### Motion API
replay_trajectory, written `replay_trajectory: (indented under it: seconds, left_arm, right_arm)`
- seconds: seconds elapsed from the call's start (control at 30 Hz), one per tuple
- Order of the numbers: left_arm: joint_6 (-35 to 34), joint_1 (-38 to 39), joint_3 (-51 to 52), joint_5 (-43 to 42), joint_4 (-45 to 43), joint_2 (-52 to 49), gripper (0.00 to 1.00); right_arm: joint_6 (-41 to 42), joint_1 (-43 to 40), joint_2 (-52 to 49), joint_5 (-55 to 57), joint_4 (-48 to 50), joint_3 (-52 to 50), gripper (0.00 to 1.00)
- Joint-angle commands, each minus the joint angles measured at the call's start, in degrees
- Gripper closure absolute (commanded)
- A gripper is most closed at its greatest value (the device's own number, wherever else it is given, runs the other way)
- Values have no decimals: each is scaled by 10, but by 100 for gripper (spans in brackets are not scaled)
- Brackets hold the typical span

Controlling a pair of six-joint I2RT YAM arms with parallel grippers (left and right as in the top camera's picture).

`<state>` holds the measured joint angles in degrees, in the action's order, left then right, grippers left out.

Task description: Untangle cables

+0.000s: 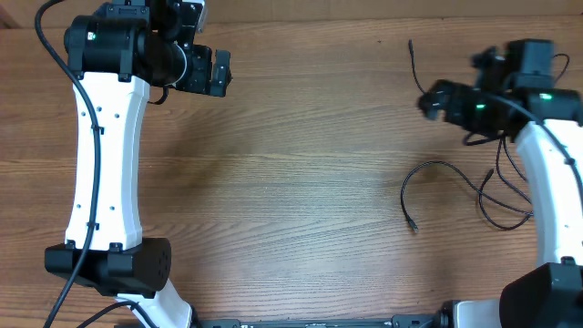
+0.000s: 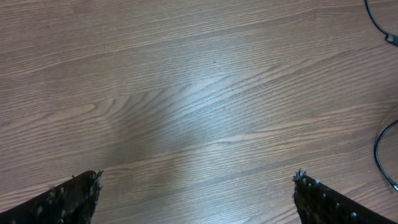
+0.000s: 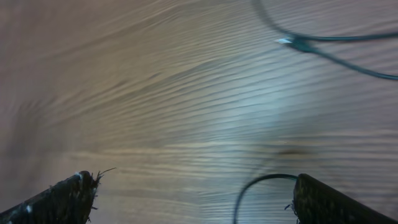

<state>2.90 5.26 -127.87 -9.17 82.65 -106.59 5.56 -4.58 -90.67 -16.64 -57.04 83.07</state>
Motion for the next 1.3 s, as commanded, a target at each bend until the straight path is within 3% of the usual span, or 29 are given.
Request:
replay_trajectory:
  seconds: [0.0,0.17,1.27]
  left_arm:
    - [-8,3,-4,2,-2,-7,0]
    - [-8,3,-4,2,-2,-7,0]
    - [-4,3,-4,9,5,-9,1]
  right_arm:
    - [-11,38,0,7,2,-4,0]
    - [-11,68,0,7,2,-4,0]
    - [-12,68,0,7,2,-4,0]
